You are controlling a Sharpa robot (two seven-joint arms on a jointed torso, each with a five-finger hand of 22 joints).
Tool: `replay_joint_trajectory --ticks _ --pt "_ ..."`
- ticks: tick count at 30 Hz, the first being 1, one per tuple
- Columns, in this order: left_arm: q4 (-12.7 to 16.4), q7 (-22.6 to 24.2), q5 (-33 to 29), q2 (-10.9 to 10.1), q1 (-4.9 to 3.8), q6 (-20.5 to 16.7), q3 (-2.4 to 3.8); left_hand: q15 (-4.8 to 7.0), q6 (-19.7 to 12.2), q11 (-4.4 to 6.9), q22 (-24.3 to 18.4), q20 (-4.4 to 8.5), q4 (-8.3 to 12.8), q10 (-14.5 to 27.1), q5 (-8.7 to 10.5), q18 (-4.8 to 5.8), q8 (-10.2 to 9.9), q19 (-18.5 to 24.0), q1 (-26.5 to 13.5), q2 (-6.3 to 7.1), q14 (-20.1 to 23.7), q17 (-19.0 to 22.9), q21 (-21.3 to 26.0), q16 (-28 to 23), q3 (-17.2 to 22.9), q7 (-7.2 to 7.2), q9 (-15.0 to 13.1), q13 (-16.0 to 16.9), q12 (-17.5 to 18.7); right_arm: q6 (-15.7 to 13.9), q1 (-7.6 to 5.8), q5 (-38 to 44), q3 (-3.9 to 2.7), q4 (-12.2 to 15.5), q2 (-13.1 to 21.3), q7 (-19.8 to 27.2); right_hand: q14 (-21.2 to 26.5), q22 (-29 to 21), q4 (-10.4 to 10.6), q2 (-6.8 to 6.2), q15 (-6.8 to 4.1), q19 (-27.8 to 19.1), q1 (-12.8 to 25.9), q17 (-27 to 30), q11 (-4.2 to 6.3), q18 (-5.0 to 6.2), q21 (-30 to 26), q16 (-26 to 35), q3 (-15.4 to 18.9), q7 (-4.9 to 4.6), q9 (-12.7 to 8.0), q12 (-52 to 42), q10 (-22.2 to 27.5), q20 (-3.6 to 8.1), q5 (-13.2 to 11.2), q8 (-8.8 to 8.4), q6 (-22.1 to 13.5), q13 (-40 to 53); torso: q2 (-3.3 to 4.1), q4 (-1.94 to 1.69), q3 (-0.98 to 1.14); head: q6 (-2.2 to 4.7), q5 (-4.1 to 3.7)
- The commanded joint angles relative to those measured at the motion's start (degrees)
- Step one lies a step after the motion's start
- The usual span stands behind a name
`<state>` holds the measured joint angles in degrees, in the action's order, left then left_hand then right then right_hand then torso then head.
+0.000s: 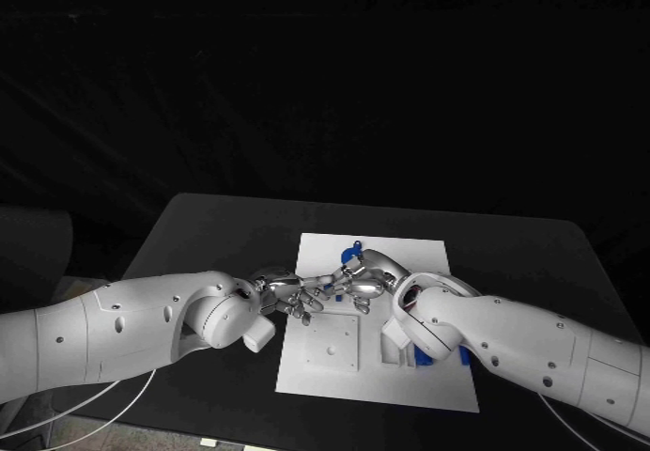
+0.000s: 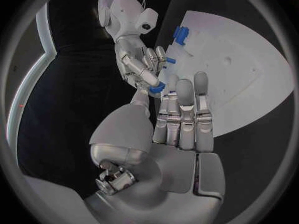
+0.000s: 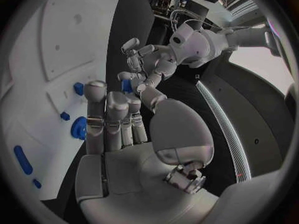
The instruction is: Assemble the parts on the task board
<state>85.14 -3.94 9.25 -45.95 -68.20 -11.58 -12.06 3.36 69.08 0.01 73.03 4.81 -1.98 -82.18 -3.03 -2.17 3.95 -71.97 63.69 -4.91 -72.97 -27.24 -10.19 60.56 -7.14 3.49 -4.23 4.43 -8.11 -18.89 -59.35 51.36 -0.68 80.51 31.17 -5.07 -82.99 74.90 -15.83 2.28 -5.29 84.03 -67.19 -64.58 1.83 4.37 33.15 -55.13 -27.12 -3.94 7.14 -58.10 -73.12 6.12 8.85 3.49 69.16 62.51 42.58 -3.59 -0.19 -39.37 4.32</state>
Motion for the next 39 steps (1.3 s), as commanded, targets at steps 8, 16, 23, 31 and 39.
replay_joint_trajectory --ticks 8,16,23,31,39 --pt "0.6 1.6 -1.1 0.3 -0.11 0.1 0.16 0.23 0.0 -0.1 0.1 0.01 0.4 -0.1 0.22 0.67 -0.1 -0.5 0.6 -0.2 -0.1 0.1 0.4 0.0 -0.1 0.06 0.0 0.0 -0.2 1.4 0.11 -0.1 0.43 -0.2 -0.7 0.0 -0.1 3.9 -0.1 0.11 -0.15 0.5 -0.2 0.0 0.28 -0.6 -0.1 -0.2 -0.2 0.6 1.2 0.4 0.0 0.5 0.0 0.18 1.7 0.1 0.01 0.02 -0.01 -0.11 -0.05" --pt "0.7 2.1 -1.4 0.3 -0.11 0.2 0.18 0.28 0.1 -0.05 0.2 0.02 0.7 -0.1 0.21 0.69 -0.1 -0.5 1.6 -1.69 -0.1 0.1 0.4 0.0 0.8 -0.03 0.0 0.0 -0.2 1.5 0.11 -0.2 0.69 -0.4 -0.9 -0.1 -0.1 3.9 -0.1 0.11 -0.15 0.5 -0.2 0.0 0.27 -0.6 -0.1 -0.2 -0.2 0.59 1.2 0.4 0.0 0.5 0.0 0.18 1.7 0.0 -0.01 -0.01 0.03 -0.17 -0.09" --pt "0.7 2.4 -1.6 0.1 -0.11 0.4 0.19 0.41 0.3 0.14 0.2 0.09 2.9 -0.1 0.11 0.72 -0.1 -0.4 6.4 -4.59 0.0 0.1 0.5 0.1 3.3 -0.4 -0.1 -0.1 -0.2 1.6 0.11 -0.3 0.75 -0.5 -0.9 0.0 -0.1 3.9 -0.1 0.14 -0.14 0.5 -0.2 0.0 0.27 -0.59 -0.2 -0.1 -0.2 0.58 1.1 0.5 0.1 0.49 0.0 0.17 1.7 0.0 0.02 -0.01 0.06 -0.25 -0.15" --pt "0.6 2.9 -2.2 0.1 -0.11 0.2 0.19 0.56 0.4 0.23 0.8 0.19 5.9 -0.5 -3.11 0.69 0.0 -0.4 10.9 -7.23 0.0 0.1 0.2 0.4 6.4 -0.59 -0.4 -0.2 -0.1 2.4 0.12 -0.5 0.81 -0.4 -0.9 0.0 0.0 3.8 -0.1 0.14 -0.12 0.4 -0.2 0.1 0.26 -0.58 -0.5 0.0 0.0 0.57 1.1 0.8 0.2 0.48 0.0 0.18 1.6 -0.2 0.01 -0.01 0.04 -0.37 -0.11" --pt "0.6 3.7 -2.4 0.0 -0.11 0.0 0.2 0.63 0.5 0.24 1.5 0.26 7.1 -0.9 -2.78 0.7 0.0 -0.1 11.0 -8.31 0.1 0.3 0.0 0.6 7.9 -0.55 -0.7 -0.3 0.3 2.4 0.12 -1.0 0.89 -0.6 -0.9 0.1 0.2 3.6 0.0 0.08 -0.02 0.3 -0.3 0.5 0.11 -0.44 -1.5 0.6 0.8 0.33 0.7 2.5 1.1 0.4 0.7 0.18 0.9 -1.6 0.01 -0.02 0.03 -0.47 -0.16"
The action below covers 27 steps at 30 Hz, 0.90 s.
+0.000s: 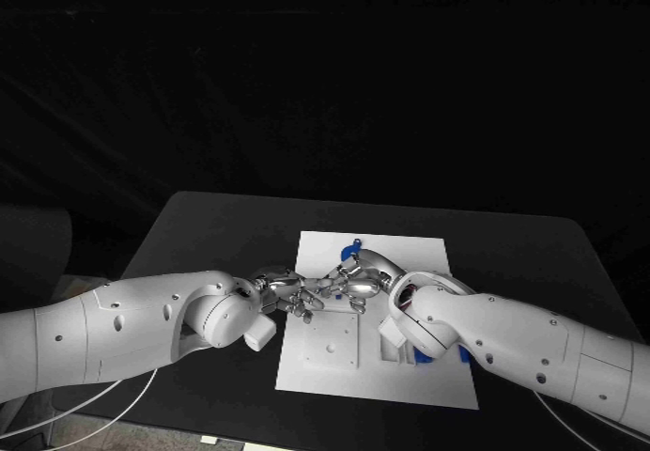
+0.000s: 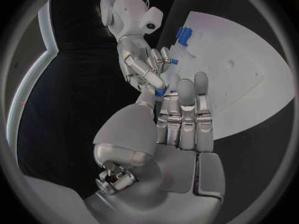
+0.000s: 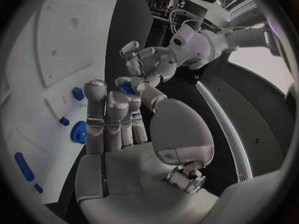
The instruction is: Assemble the parts on the task board
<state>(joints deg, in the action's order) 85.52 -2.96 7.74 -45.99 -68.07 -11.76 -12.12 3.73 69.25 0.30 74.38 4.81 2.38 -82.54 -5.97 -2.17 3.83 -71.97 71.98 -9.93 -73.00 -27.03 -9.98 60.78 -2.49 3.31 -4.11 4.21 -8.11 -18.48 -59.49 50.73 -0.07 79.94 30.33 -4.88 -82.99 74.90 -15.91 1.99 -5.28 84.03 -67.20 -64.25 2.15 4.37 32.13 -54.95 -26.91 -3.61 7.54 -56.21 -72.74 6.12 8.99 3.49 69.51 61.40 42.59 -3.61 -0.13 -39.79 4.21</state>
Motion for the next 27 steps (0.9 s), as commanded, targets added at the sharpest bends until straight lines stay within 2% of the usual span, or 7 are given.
replay_joint_trajectory --ticks 1,5,12,17,27 --pt "0.2 2.8 -0.9 0.1 -0.25 0.2 0.26 0.26 0.4 -0.05 0.2 0.26 2.9 -0.5 0.24 0.7 0.1 -0.1 2.8 -3.39 0.1 0.1 -0.2 0.4 3.4 -0.38 -0.8 -0.1 0.3 1.9 0.26 -0.5 0.29 -0.1 -0.1 0.0 0.2 3.6 0.1 0.32 0.04 0.2 -0.4 0.3 -0.3 -0.39 -0.8 0.5 0.8 -0.17 0.1 0.9 0.9 0.36 0.8 0.12 0.0 -0.7 0.0 -0.02 -0.03 -0.09 -0.08" --pt "0.3 3.1 -0.9 0.0 -0.25 0.4 0.26 0.25 0.3 -0.08 0.3 0.26 3.1 -0.5 0.56 0.7 0.1 -0.1 2.9 -3.68 0.1 0.1 -0.3 0.5 3.7 -0.35 -0.9 -0.1 0.4 1.4 0.26 -0.9 0.34 -0.5 -0.1 0.1 0.6 3.2 0.0 0.44 0.33 -0.2 -0.8 0.8 -0.73 0.11 -2.8 1.2 1.1 -0.85 -1.3 3.1 2.6 0.05 1.0 0.12 -2.0 -2.7 0.05 -0.03 -0.02 -0.1 -0.05" --pt "0.3 3.6 -0.8 -0.2 -0.25 0.2 0.26 0.3 0.6 -0.02 0.6 0.28 3.5 -0.7 1.04 0.68 0.2 -0.1 3.0 -3.9 0.1 0.1 -0.4 0.7 3.9 -0.41 -1.0 0.0 0.4 0.6 0.26 -1.5 0.39 -0.9 0.0 0.5 0.9 3.1 -0.1 0.12 0.61 -0.4 -0.9 1.2 -1.11 0.63 -4.2 1.6 0.8 -1.44 -3.2 4.2 3.7 -0.33 1.2 0.14 -3.4 -4.4 0.03 0.01 -0.03 -0.2 -0.02" --pt "0.4 4.3 -0.6 -0.3 -0.25 -0.1 0.26 0.46 1.2 0.15 0.8 0.41 3.7 -1.2 1.22 0.68 0.4 -0.3 3.2 -3.92 -0.1 0.0 -0.5 0.9 4.0 -0.61 -1.3 0.0 0.2 0.4 0.26 -1.9 0.43 -1.0 0.0 0.9 1.4 2.7 -0.2 -0.5 0.84 -0.8 -0.8 1.9 -1.44 0.89 -6.1 2.5 0.3 -2.03 -3.8 6.5 5.3 -0.55 1.4 0.07 -5.4 -6.7 0.01 0.01 -0.03 -0.25 -0.05" --pt "0.5 4.8 -0.4 -0.4 -0.25 -0.5 0.27 0.53 1.4 0.25 1.0 0.54 3.7 -1.3 1.6 0.79 0.3 -0.4 2.9 -4.51 -0.3 0.1 -0.6 1.0 3.9 -0.76 -3.7 0.1 0.0 0.6 0.28 -2.5 0.5 -1.0 0.1 1.6 1.7 2.6 -0.2 -1.04 0.94 -0.8 -0.9 2.3 -1.54 1.1 -7.2 2.8 0.0 -2.21 -3.8 7.2 5.8 -0.72 1.5 0.08 -6.0 -8.5 0.02 -0.01 -0.01 -0.31 -0.05"
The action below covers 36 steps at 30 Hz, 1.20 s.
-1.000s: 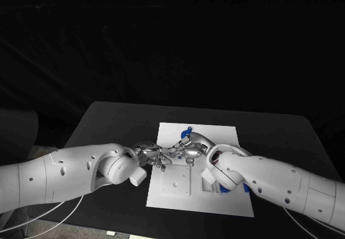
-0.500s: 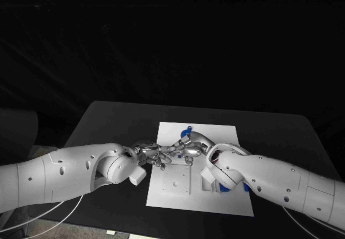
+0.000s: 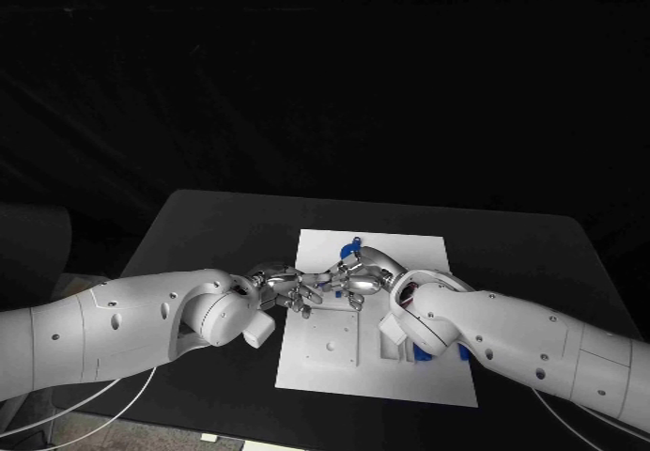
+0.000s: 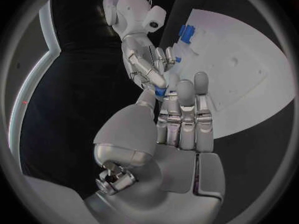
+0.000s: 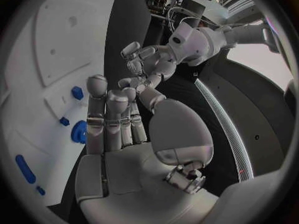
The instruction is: Assemble the parts on the task board
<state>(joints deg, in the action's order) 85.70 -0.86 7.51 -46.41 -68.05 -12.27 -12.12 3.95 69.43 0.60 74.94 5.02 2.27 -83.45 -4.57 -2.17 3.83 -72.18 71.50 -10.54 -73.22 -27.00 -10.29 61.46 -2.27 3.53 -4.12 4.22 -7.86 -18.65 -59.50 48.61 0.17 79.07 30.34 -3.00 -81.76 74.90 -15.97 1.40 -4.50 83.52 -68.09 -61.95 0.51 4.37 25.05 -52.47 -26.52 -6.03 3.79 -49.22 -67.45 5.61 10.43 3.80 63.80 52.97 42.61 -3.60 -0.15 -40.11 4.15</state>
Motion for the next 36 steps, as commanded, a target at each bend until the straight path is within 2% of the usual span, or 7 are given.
replay_joint_trajectory --ticks 1,10,15,21,28,32,36 --pt "0.3 2.7 -0.2 0.0 -0.26 0.0 0.27 0.32 1.1 -0.03 0.5 0.33 3.8 -0.4 0.15 0.77 0.3 -0.2 3.3 -3.95 0.0 0.0 -0.2 0.4 3.6 -0.99 -4.5 0.1 -0.4 0.8 0.29 -0.4 0.27 -0.1 0.1 -0.2 0.5 2.5 -0.1 -0.54 0.18 -0.4 -0.1 0.2 0.09 1.12 -0.4 0.4 -0.4 0.19 0.0 0.2 0.5 -0.24 0.2 -0.23 -0.3 -0.3 -0.02 -0.01 0.01 -0.03 0.03" --pt "0.4 2.8 -0.1 0.0 -0.26 -0.6 0.27 0.32 1.2 0.07 0.5 0.36 3.9 -0.6 0.12 0.73 0.3 -0.4 3.4 -4.01 -0.3 0.0 -0.3 0.5 3.7 -1.01 -5.0 0.1 -0.6 0.3 0.33 -0.7 0.3 -0.2 0.3 0.4 0.5 2.5 -0.1 -0.75 0.2 -0.3 -0.1 0.2 0.07 1.15 -0.6 0.4 -0.4 0.17 0.0 0.0 0.6 -0.27 0.4 -0.19 -0.4 -0.6 -0.03 -0.01 -0.02 -0.05 0.03" --pt "0.4 2.7 0.8 0.0 -0.26 -1.0 0.27 0.32 1.1 0.11 0.5 0.35 4.0 -0.6 0.22 0.7 0.2 -0.4 3.4 -3.94 -0.3 0.0 -0.3 0.5 3.6 -1.03 -5.1 0.1 -0.6 -0.3 0.34 -2.2 0.32 -0.3 0.3 1.2 0.4 2.6 0.7 0.38 -0.08 -0.1 0.5 0.1 0.59 1.02 -0.4 0.1 -0.1 1.14 0.3 -0.2 0.4 -0.12 0.6 0.0 2.6 -1.0 -0.03 0.01 -0.01 -0.09 0.02" --pt "0.5 2.5 2.0 0.0 -0.26 -1.5 0.26 0.34 1.1 0.12 0.5 0.36 4.1 -0.6 0.33 0.68 0.2 -0.5 3.5 -3.85 -0.3 0.0 -0.3 0.5 3.5 -1.05 -5.2 0.1 -0.7 -0.3 0.34 -4.7 0.32 -0.4 0.3 2.0 0.4 2.6 0.8 0.92 -0.37 -0.1 0.7 0.1 0.98 0.57 -0.5 0.0 0.3 1.87 0.4 0.0 0.2 0.23 0.5 -0.13 5.2 -1.5 -0.01 -0.02 0.01 -0.13 -0.01" --pt "0.4 2.2 2.8 0.0 -0.26 -2.0 0.26 0.36 1.2 0.16 0.6 0.38 4.2 -0.7 0.27 0.65 0.2 -0.6 3.7 -3.77 -0.4 0.0 -0.4 0.6 3.5 -1.08 -5.4 0.1 -0.7 -0.1 0.34 -6.4 0.32 -0.3 0.5 2.4 0.5 2.6 0.8 0.89 -0.43 0.0 0.7 0.1 1.01 0.41 -0.6 0.1 1.0 1.92 0.3 0.0 0.2 0.36 0.8 -0.14 5.4 -1.7 0.0 0.01 0.0 -0.16 -0.01" --pt "0.4 2.1 3.0 0.0 -0.26 -2.2 0.26 0.38 1.2 0.17 0.6 0.39 4.3 -0.7 0.24 0.65 0.2 -0.6 3.8 -3.76 -0.4 -0.1 -0.4 0.6 3.5 -1.08 -5.4 0.1 -0.8 0.2 0.34 -6.8 0.32 -0.3 0.6 2.7 0.5 2.5 0.9 0.47 -0.33 0.0 0.8 0.2 0.84 0.42 -1.1 0.2 3.1 1.68 0.2 -0.2 0.3 0.29 2.4 -0.17 4.2 -1.7 -0.01 0.01 0.0 -0.21 -0.05" --pt "0.4 2.0 3.2 0.0 -0.26 -2.4 0.26 0.39 1.3 0.19 0.6 0.4 4.3 -0.8 0.23 0.64 0.3 -0.6 3.8 -3.75 -0.5 -0.1 -0.4 0.6 3.5 -1.1 -5.4 0.1 -0.8 0.7 0.34 -7.3 0.32 -0.2 0.6 3.2 0.6 2.5 0.7 0.89 -0.19 0.0 0.4 0.3 0.66 0.51 -1.7 0.4 5.4 1.41 0.1 -0.4 0.6 0.16 2.7 -0.21 3.2 -1.7 0.01 0.01 0.0 -0.22 -0.07"
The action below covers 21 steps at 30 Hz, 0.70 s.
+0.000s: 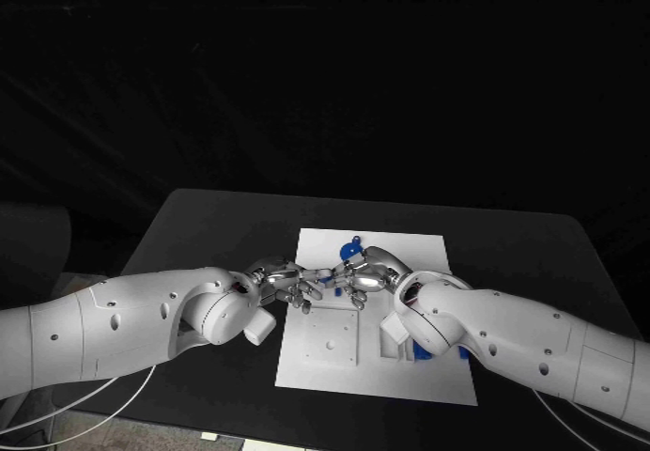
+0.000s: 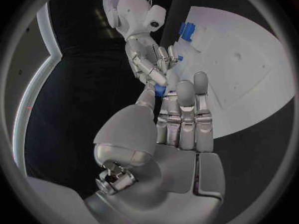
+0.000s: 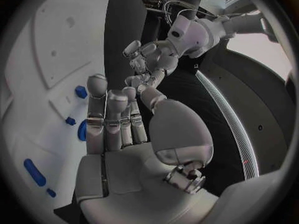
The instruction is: Assemble the parts on the task board
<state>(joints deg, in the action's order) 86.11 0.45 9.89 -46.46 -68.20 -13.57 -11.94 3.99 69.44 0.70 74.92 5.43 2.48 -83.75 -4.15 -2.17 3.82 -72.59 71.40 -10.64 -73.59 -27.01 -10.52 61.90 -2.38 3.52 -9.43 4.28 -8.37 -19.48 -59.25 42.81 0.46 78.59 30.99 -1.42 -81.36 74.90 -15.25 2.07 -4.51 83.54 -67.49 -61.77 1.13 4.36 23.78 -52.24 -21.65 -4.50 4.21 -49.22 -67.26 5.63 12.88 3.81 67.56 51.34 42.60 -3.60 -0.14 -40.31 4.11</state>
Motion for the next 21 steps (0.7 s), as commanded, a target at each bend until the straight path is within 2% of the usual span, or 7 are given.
replay_joint_trajectory --ticks 1,12,18,21 --pt "0.0 0.7 0.8 0.0 -0.11 -1.1 0.07 0.36 1.3 0.1 0.6 0.0 4.1 -0.5 -0.2 0.64 0.3 -0.2 3.9 -3.63 -0.1 -0.1 -0.3 0.2 3.6 -1.1 -0.2 0.0 -0.3 1.5 0.09 -1.6 0.03 0.3 0.0 1.7 0.2 2.5 0.0 0.13 -0.12 0.0 -0.1 0.2 -0.06 0.53 -0.5 0.2 0.8 -0.24 -0.3 -0.4 0.5 0.09 0.4 -0.24 -0.9 0.0 0.02 0.0 -0.01 -0.01 -0.03" --pt "0.0 0.4 0.8 0.0 -0.11 -1.0 0.07 0.37 1.3 0.12 0.6 0.01 4.1 -0.6 -0.25 0.63 0.3 -0.3 3.9 -3.65 -0.2 -0.1 -0.3 0.2 3.6 -1.12 -0.2 0.0 -0.3 0.6 0.09 -2.3 0.03 0.3 0.1 2.9 0.4 2.4 -0.3 0.54 0.07 0.1 -0.2 0.4 -0.31 0.72 -1.3 0.3 2.5 -0.64 -0.4 -0.8 0.7 -0.13 0.0 -0.25 -2.5 -0.1 -0.02 0.0 -0.01 -0.07 -0.09" --pt "0.0 0.4 0.8 0.0 -0.11 -0.9 0.07 0.4 1.4 0.14 0.7 0.04 4.2 -0.7 -0.27 0.62 0.2 -0.3 3.9 -3.62 -0.2 -0.1 -0.4 0.3 3.6 -1.14 -0.3 0.0 -0.3 0.5 0.09 -2.6 0.03 0.3 0.1 3.3 0.3 2.4 -0.3 0.64 0.1 0.1 -0.3 0.3 -0.31 0.75 -1.3 0.2 2.6 -0.62 -0.4 -0.8 0.8 -0.17 -0.3 -0.18 -2.5 -0.2 -0.01 0.01 0.0 -0.03 -0.13" --pt "0.0 0.4 0.8 0.0 -0.11 -0.9 0.07 0.41 1.4 0.15 0.7 0.06 4.2 -0.7 -0.28 0.62 0.3 -0.4 3.9 -3.66 -0.2 -0.2 -0.4 0.3 3.6 -1.15 -0.4 0.0 -0.3 0.7 0.09 -2.6 0.03 0.4 0.1 3.5 0.4 2.5 -0.6 1.15 0.02 0.1 -0.8 0.3 -0.2 0.72 -1.2 0.1 2.3 -0.4 -0.3 -0.9 0.8 -0.13 -1.4 -0.18 -1.5 -0.2 -0.01 0.01 0.0 -0.07 -0.15"
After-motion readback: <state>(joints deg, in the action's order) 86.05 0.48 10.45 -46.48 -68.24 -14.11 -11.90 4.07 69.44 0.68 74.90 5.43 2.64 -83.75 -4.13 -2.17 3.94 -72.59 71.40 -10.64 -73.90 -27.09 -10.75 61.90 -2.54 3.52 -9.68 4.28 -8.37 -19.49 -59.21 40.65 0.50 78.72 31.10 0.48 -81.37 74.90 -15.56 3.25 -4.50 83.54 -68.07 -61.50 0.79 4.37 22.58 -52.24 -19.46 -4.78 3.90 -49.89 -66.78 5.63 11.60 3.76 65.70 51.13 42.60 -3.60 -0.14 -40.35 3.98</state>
